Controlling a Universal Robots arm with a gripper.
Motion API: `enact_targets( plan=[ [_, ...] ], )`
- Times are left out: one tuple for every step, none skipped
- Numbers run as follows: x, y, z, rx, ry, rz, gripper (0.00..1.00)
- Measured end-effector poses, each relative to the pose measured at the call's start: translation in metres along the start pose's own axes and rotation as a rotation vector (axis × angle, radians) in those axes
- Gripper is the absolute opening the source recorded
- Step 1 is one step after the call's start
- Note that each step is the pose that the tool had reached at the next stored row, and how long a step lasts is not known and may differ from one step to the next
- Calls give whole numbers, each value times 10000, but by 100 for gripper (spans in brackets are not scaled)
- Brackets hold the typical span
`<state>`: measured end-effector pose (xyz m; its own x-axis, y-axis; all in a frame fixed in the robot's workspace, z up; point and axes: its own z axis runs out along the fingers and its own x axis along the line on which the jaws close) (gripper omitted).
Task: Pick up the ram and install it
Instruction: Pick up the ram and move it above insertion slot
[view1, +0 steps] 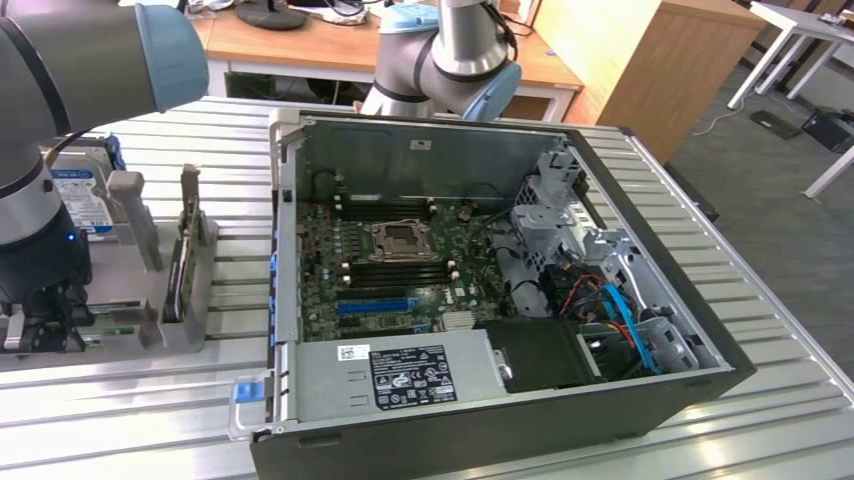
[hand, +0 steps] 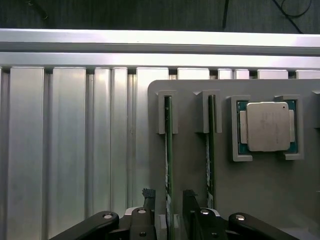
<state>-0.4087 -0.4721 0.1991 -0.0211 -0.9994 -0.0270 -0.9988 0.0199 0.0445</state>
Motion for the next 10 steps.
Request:
enact_targets(
  plan=[
    [-1,0,0,-1,0,-1,36],
    [-1,0,0,-1,1,-1,36],
    [-1,0,-1,-2,1,-1,36],
    [-1,0,-1,-3,2,-1,36],
    [-1,0,-1,-3,2,-1,36],
    [-1,0,-1,-3,2,-1,36],
    [-1,0,-1,-3,2,-1,36],
    [-1,0,-2,-3,3,-1,36],
    [-1,0,-1,-3,2,-1,36],
    [-1,0,-1,-3,2,-1,36]
  ],
)
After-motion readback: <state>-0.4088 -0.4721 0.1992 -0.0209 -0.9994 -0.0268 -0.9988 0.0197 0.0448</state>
